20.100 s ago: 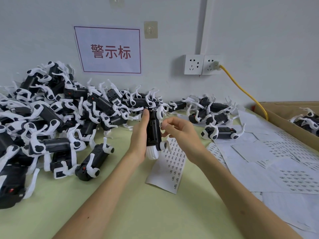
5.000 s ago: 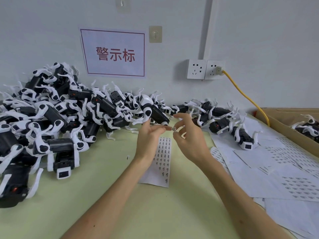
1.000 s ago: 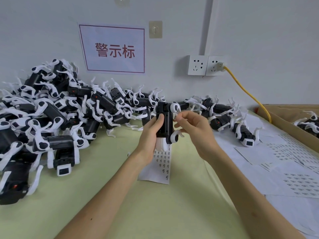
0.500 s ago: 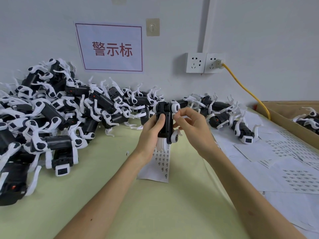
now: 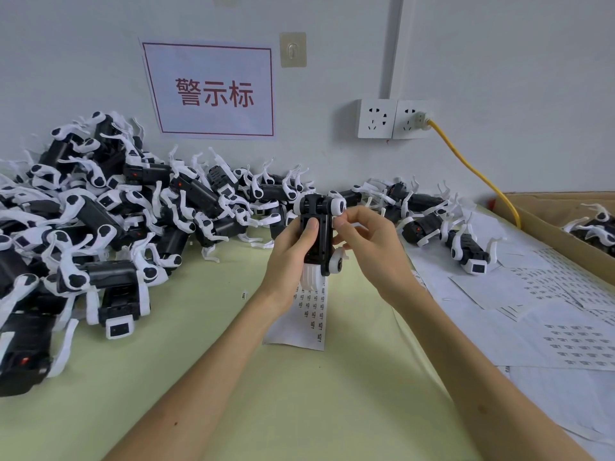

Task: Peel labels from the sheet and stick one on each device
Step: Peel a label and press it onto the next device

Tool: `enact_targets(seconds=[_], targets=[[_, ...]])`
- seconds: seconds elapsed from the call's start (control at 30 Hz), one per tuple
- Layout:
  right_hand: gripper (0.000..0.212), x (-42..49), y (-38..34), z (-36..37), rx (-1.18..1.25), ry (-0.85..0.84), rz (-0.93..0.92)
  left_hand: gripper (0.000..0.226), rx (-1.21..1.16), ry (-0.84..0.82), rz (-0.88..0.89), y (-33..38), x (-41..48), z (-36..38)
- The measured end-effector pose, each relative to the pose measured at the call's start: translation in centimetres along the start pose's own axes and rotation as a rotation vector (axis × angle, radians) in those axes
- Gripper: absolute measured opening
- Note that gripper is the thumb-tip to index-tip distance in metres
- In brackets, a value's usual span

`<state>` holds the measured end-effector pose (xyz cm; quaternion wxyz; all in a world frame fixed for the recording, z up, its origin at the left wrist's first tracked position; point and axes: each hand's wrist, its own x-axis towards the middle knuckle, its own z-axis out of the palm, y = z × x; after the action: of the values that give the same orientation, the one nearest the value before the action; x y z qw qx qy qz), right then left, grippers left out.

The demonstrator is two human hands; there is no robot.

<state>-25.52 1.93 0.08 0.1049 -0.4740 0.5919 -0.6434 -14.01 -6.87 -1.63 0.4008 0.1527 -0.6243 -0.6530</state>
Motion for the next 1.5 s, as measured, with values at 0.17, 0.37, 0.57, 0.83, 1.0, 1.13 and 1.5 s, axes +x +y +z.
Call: enact_targets(seconds=[0.17,0.37,0.57,0.83,1.0,1.13,1.5], targets=[[0.016,0.0,-0.1,0.0,-0.013,0.0,0.004,0.034,0.035,0.011,0.027,-0.1,0.0,0.0],[0.018,0.0,-0.3,-0.3,0.045,-0.015,0.066,0.039,0.055,0.025,0.043,-0.2,-0.1,0.2],[0.027,0.2,-0.4,-0.7,0.169,-0.043,0.214,0.04,0.009,-0.006,0.043,-0.2,-0.3,0.1],[0.017,-0.2,-0.5,-0.2,0.342,-0.112,0.342,0.044,-0.204,-0.054,-0.108,-0.1,-0.3,0.2],[0.019,-0.5,-0.5,0.6,0.343,-0.082,0.394,0.043,-0.245,-0.055,-0.189,-0.1,-0.2,0.0],[0.04,-0.9,-0.4,0.9,0.316,-0.123,0.386,0.038,-0.208,-0.11,-0.154,-0.1,-0.4,0.1],[0.026,-0.5,0.0,0.0,0.52,-0.272,0.455,0.041,-0.305,-0.22,-0.217,0.6,-0.2,-0.8]])
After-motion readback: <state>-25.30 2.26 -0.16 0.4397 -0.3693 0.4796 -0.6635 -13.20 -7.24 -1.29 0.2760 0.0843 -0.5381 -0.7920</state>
